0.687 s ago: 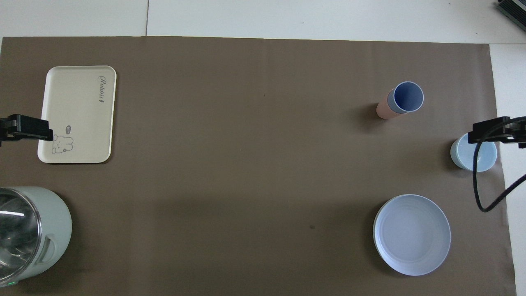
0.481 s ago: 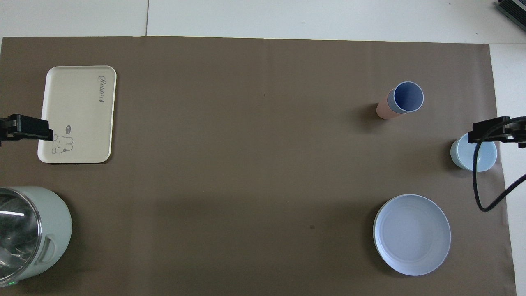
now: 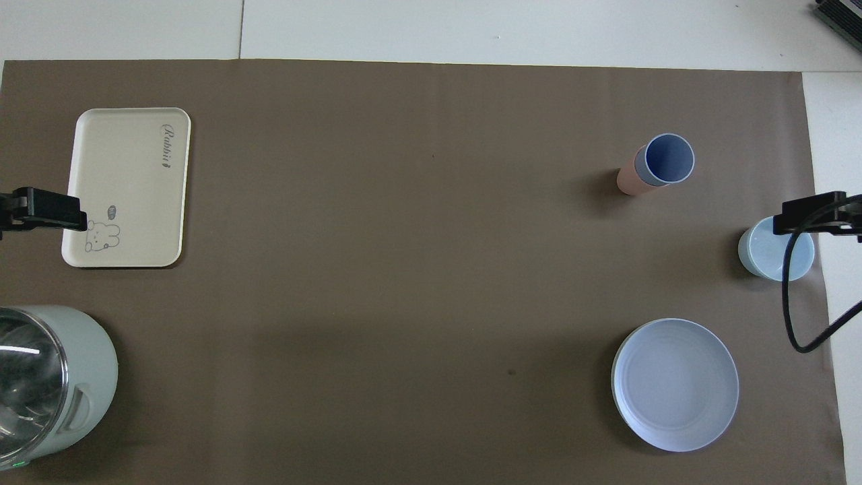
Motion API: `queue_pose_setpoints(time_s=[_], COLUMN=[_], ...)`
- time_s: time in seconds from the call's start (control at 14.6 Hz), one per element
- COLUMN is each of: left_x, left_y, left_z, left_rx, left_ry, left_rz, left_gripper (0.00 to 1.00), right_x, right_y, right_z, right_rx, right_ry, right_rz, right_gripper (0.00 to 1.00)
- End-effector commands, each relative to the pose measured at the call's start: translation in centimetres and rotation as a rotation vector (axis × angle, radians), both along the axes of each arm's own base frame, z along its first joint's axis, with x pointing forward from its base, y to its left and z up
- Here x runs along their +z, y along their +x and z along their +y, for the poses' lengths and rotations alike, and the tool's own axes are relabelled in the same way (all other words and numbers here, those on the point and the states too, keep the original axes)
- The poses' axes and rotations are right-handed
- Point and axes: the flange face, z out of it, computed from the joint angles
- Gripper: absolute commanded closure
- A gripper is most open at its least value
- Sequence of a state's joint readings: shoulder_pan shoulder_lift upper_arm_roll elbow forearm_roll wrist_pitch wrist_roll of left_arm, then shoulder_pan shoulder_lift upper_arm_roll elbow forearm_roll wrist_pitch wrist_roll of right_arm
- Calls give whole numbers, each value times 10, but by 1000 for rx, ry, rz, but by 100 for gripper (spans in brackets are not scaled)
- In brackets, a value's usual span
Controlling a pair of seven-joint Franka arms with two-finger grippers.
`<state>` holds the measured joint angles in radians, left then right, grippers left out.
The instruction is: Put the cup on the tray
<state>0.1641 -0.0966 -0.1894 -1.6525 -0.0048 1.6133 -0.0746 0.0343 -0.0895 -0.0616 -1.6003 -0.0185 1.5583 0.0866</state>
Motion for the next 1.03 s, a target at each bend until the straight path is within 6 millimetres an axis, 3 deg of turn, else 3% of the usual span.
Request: queue_pose_setpoints(time_s=[0.0,0.21,0.34,0.55,0.76,0.89,0.96], left_x=[1,1,0,0,1,0,0], left_y=[-4,-4,-4,-4,-4,-4,-4], left_z=[2,2,1,1,1,1,1], left_rx=[4,4,3,1,1,1,1], left_ry=[-7,-7,-7,-7,-7,-7,-7], left_rz=[7,6,7,7,6,7,7], left_gripper=[0,0,0,0,0,0,0], right_x=[-2,-13,-33,-62,-113,-141,-166], right_y=[-7,5,23,37,62,73,79], right_z=[-1,-11,-43,-69,-104,-111,-122], right_rx=[28,165,310,524,706,779,806], right_ry=[14,4,48,67,145,163,208], right_rz=[-3,-58,-120,-219,-306,-308,-325], right_gripper=[0,0,0,0,0,0,0])
